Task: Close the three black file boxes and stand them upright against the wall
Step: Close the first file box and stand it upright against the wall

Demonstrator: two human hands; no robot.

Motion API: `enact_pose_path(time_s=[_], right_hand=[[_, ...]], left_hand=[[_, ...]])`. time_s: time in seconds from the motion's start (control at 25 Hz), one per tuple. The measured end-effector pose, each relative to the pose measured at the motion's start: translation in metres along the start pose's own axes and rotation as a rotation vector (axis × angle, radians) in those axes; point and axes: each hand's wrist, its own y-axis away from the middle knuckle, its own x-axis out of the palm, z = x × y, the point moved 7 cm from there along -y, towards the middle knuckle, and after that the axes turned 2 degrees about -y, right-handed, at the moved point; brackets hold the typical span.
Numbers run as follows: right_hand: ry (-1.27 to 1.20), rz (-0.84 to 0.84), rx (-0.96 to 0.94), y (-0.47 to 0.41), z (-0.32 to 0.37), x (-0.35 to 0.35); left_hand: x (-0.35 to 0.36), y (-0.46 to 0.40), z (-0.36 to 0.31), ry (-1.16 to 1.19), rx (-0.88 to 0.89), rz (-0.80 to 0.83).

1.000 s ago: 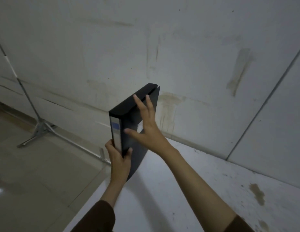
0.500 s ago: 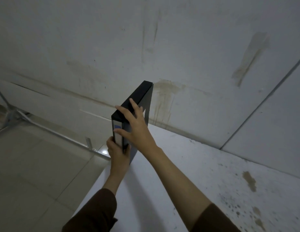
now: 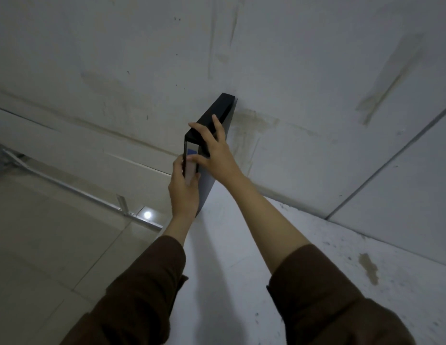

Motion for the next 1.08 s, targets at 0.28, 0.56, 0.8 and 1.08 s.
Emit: enact_pose_path(time_s=[0.28, 0.56, 0.8, 1.08], right_hand=[[0.039, -0.023, -0.015, -0.007, -0.001, 0.004], [-0.011, -0.076, -0.053, 0.012, 0.003, -0.008], [-0.001, -0.137, -0.018, 0.053, 0.0, -0.036], [0.031, -0.183, 0.043, 0.155, -0.035, -0.119]], left_hand=[[0.002, -0.009, 0.002, 0.023, -0.013, 0.002], [0.004, -0.002, -0.001, 0.024, -0.025, 0.039], [-0.015, 0.031, -0.023, -0.186, 0.108, -0.185], [0.051, 0.108, -0.05, -0.272, 0.177, 0.214]])
